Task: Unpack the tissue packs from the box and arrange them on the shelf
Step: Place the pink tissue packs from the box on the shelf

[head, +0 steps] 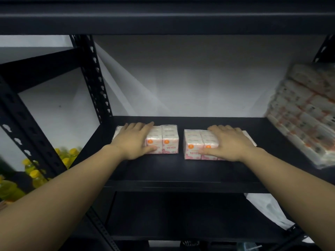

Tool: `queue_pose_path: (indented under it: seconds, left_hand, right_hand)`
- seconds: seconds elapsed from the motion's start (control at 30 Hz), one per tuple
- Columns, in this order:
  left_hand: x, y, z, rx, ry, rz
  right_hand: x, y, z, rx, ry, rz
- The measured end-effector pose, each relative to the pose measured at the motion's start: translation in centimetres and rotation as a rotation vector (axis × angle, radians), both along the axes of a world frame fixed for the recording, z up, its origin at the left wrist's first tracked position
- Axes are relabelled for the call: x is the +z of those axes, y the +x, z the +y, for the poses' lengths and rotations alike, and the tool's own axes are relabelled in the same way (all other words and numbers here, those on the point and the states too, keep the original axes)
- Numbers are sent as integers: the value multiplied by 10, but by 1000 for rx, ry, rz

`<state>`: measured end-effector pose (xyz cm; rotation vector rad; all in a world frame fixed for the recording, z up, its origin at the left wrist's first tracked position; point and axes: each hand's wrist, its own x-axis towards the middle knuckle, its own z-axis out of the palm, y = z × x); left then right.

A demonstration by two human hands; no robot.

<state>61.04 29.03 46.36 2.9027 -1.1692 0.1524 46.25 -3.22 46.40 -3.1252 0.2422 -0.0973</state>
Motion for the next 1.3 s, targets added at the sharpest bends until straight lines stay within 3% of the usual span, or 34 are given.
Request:
queue_pose_path:
  seconds: [0.3, 0.47, 0.8, 0.97, 1.07, 1.17, 1.3]
  left_hand:
    - [2, 40, -32, -24, -4, -22]
    - [8, 68, -73, 70, 71, -138]
    - [6, 99, -138, 173, -108, -105]
    - [15, 101, -118, 106, -174, 15]
    - [10, 92, -88, 86, -413, 112]
    - [-10, 81, -37, 234, -608, 90]
    - [-50, 66, 34, 424, -379, 172]
  right_hand:
    - [-6, -2, 2, -22, -2, -43]
    - [-5, 0, 3, -29, -11, -52]
    - [-4, -1, 2, -24, 17, -69]
    - [-3, -1, 6, -12, 34, -48]
    - [-1, 5, 17, 17, 58, -53]
    - [0, 25, 43, 76, 78, -79]
    - [-5, 66, 80, 134, 57, -132]
